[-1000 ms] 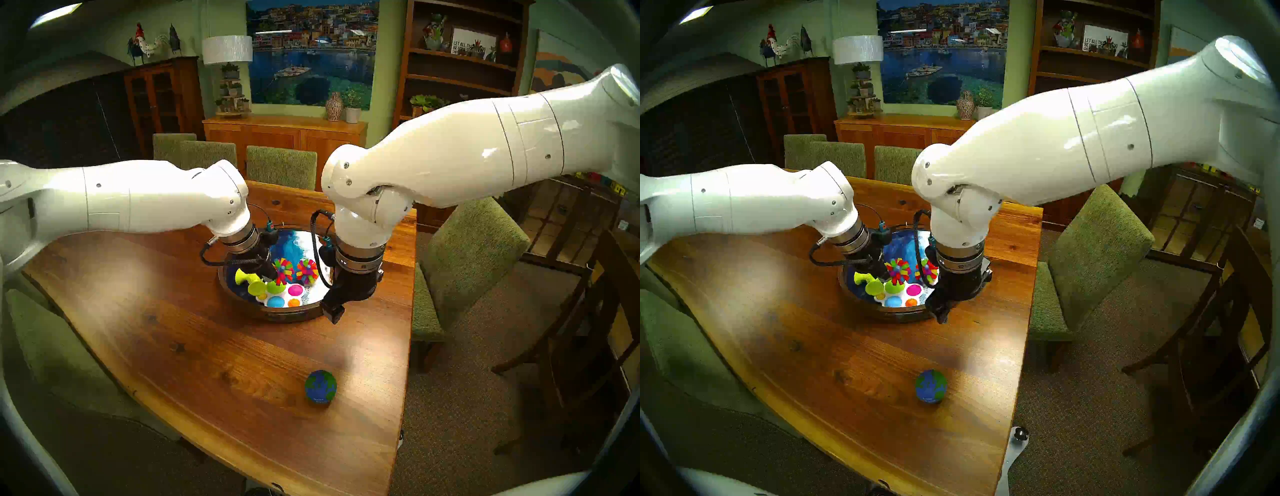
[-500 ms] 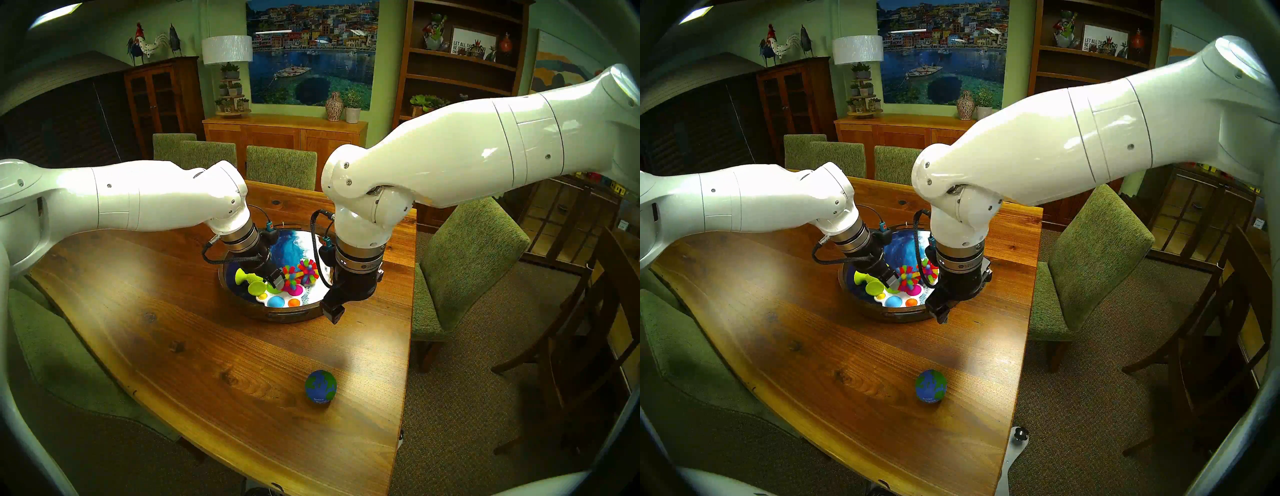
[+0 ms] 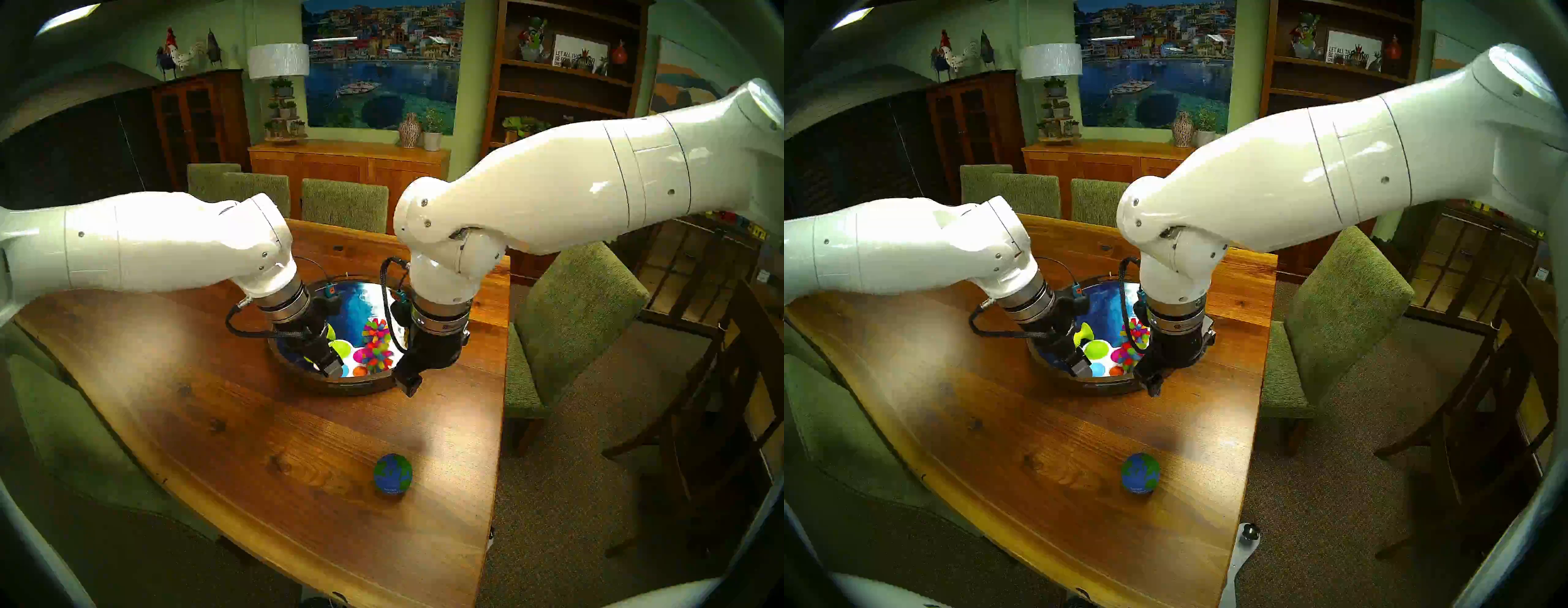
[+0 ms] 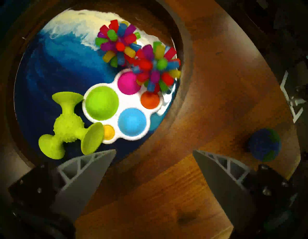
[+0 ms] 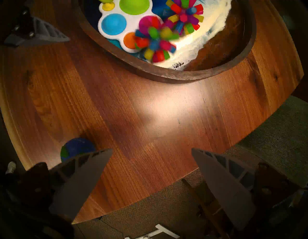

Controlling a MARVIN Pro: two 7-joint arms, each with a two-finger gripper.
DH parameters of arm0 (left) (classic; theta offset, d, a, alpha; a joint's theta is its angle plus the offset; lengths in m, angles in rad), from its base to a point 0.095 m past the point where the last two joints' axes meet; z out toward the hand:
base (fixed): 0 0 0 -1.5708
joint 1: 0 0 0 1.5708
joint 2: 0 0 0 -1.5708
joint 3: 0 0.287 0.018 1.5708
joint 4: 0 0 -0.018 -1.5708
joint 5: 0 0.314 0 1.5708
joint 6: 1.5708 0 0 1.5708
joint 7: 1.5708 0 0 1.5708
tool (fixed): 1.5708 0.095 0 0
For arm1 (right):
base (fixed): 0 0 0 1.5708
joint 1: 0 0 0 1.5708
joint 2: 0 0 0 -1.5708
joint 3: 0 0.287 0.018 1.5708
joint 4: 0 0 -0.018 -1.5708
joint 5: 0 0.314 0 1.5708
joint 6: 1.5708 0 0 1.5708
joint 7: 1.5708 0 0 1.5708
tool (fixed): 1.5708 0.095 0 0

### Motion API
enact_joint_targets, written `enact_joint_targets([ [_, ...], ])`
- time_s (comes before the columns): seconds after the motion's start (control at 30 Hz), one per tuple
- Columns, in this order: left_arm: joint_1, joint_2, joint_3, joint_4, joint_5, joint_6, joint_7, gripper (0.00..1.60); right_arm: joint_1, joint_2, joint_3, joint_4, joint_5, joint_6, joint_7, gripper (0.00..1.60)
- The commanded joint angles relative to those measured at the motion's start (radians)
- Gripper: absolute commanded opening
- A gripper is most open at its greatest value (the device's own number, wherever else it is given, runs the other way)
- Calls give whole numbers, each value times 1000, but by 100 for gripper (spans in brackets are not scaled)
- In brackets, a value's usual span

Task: Put toys in center tray

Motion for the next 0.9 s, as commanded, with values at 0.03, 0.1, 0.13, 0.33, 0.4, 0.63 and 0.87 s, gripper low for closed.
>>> enact_joint_targets([
  [0.03,-112,119,63,-118,44,-2,-3,160,19,4,15,4,0,0,2,160],
  [0.1,-143,157,95,-158,57,-2,-4,160,19,3,15,4,0,0,2,160],
  [0.13,-140,159,103,-162,64,-2,-3,160,19,3,15,4,0,0,2,160],
  [0.33,-187,236,143,-213,101,-2,-6,160,19,4,15,4,1,0,1,160],
  [0.4,-214,274,149,-230,110,-2,-10,160,19,4,15,4,1,0,1,160],
  [0.63,-242,333,150,-257,138,-2,-47,160,20,4,16,4,1,1,2,160],
  [0.87,-309,427,184,-312,204,-2,-109,160,20,5,17,3,1,1,2,160],
])
